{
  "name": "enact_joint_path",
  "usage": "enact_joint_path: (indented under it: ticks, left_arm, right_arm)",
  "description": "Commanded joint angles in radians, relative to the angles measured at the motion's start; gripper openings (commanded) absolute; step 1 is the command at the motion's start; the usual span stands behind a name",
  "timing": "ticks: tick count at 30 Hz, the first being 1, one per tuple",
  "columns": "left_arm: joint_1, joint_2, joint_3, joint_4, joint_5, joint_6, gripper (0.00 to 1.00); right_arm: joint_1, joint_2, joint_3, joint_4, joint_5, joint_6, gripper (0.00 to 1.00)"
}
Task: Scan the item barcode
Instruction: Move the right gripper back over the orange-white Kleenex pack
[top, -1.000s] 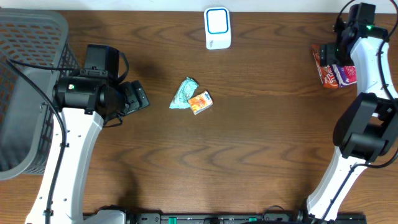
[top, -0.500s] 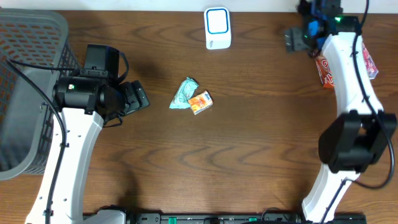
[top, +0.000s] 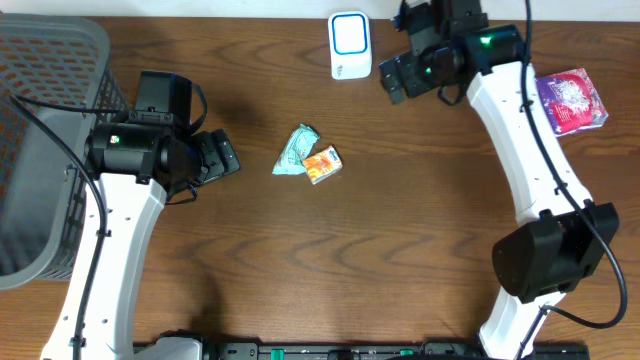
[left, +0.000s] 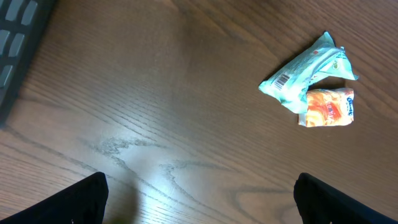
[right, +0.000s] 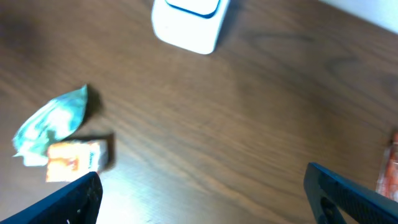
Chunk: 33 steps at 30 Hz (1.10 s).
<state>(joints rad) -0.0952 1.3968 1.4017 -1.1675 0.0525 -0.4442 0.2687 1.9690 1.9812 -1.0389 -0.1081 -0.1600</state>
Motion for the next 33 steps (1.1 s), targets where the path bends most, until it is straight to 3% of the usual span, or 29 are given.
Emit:
enact_joint_path:
  ticks: [1,14,33]
  left_arm:
    - [0.005,-0.005,-0.002,-0.003,-0.012,0.006,0.95]
    - [0.005,-0.005,-0.002,-0.003,-0.012,0.006,0.95]
    - [0.005,-0.005,-0.002,-0.003,-0.012,0.006,0.95]
  right_arm:
    - [0.031,0.004,0.002,-0.026,-0.056,0.01,0.99]
    - [0.109,0.007,0.0,-0.114,-0.116,0.013,0.99]
    - [0.177,0.013,-0.015,-0.117,-0.142,0.142,0.99]
